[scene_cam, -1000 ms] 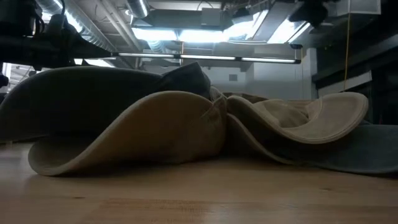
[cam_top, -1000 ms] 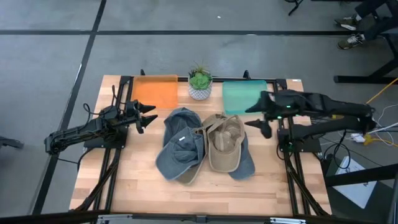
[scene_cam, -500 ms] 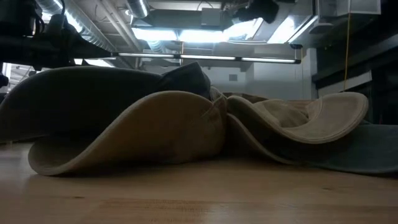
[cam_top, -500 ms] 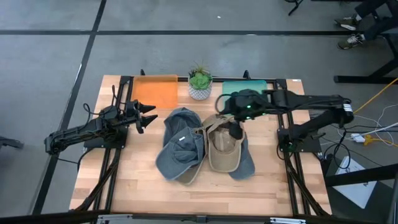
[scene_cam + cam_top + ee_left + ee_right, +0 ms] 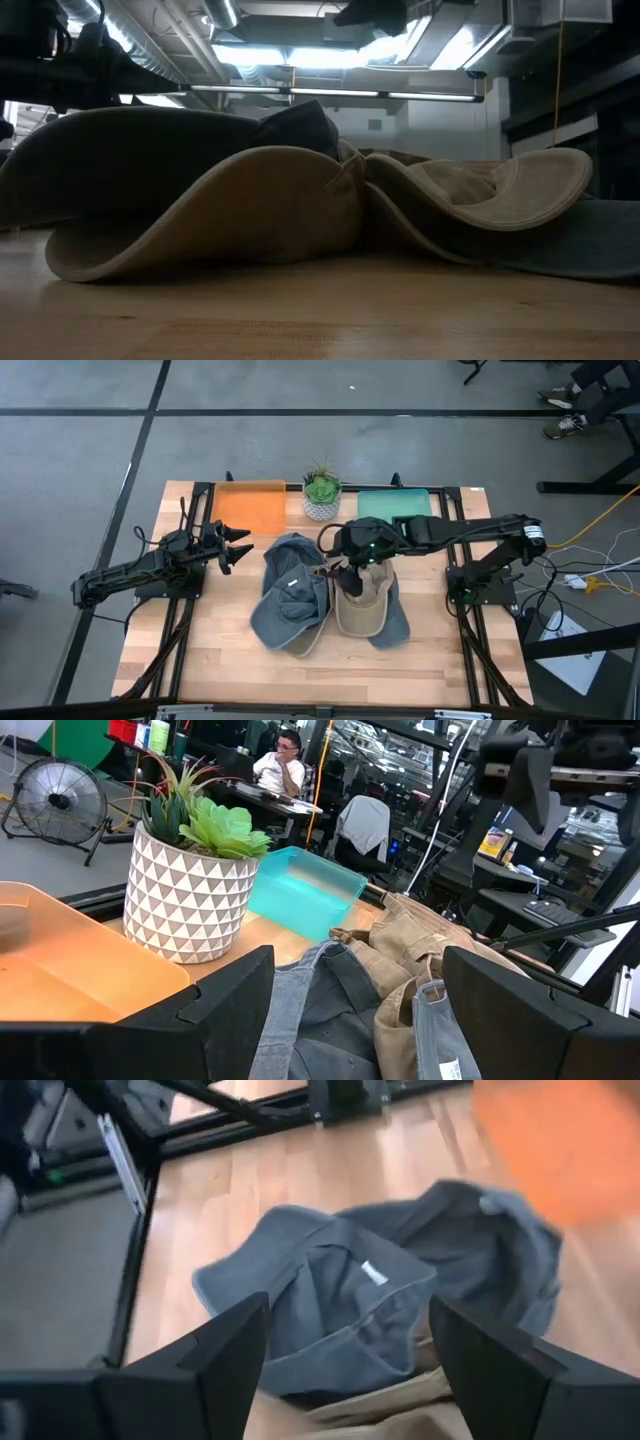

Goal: Pick & Place hat
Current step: Put the right brown cap into the orange bin

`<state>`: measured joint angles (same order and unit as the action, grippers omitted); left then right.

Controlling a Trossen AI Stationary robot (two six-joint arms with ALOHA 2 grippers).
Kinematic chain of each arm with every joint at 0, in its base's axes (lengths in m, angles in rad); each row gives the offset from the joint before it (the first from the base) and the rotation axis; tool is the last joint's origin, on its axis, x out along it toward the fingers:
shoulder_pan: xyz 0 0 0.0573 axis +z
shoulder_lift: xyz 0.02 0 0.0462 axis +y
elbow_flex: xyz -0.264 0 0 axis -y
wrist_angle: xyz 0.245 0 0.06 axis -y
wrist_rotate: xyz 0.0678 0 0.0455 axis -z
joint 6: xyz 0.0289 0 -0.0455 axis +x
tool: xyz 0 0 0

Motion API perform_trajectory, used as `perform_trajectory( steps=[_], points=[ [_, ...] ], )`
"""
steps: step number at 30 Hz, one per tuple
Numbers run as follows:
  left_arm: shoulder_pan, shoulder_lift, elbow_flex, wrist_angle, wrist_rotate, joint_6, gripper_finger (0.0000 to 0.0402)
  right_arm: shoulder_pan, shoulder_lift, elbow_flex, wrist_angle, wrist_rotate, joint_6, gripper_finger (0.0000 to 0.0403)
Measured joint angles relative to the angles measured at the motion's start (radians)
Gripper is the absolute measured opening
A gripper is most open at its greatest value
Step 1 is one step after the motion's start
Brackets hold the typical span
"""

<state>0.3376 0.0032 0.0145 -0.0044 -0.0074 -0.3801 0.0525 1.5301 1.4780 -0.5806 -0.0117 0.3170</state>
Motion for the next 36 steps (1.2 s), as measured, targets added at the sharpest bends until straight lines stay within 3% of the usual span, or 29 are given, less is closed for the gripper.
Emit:
perform_trajectory(
  steps=[3, 12, 14, 21, 28, 36],
  points=[
    [0.0, 0.0, 0.0, 0.0, 0.0, 0.0, 0.0283, 0.0, 0.003, 0.0, -0.023, -0.036, 0.036, 0.0273],
    [0.0, 0.0, 0.0, 0.0, 0.0, 0.0, 0.0283, -0.004, 0.007, 0.0, -0.145, -0.114, -0.306, 0.0273],
    [0.0, 0.0, 0.0, 0.0, 0.0, 0.0, 0.0283, -0.007, 0.007, 0.0, -0.207, -0.075, -0.37, 0.0273],
    [0.0, 0.0, 0.0, 0.0, 0.0, 0.0, 0.0283, -0.013, 0.007, -0.037, -0.393, 0.267, -0.559, 0.0273],
    [0.0, 0.0, 0.0, 0.0, 0.0, 0.0, 0.0283, -0.017, 0.006, -0.13, -0.346, 0.272, -0.584, 0.0273],
    [0.0, 0.0, 0.0, 0.0, 0.0, 0.0, 0.0283, -0.017, 0.006, -0.271, -0.145, 0.273, -0.606, 0.0273]
  ],
)
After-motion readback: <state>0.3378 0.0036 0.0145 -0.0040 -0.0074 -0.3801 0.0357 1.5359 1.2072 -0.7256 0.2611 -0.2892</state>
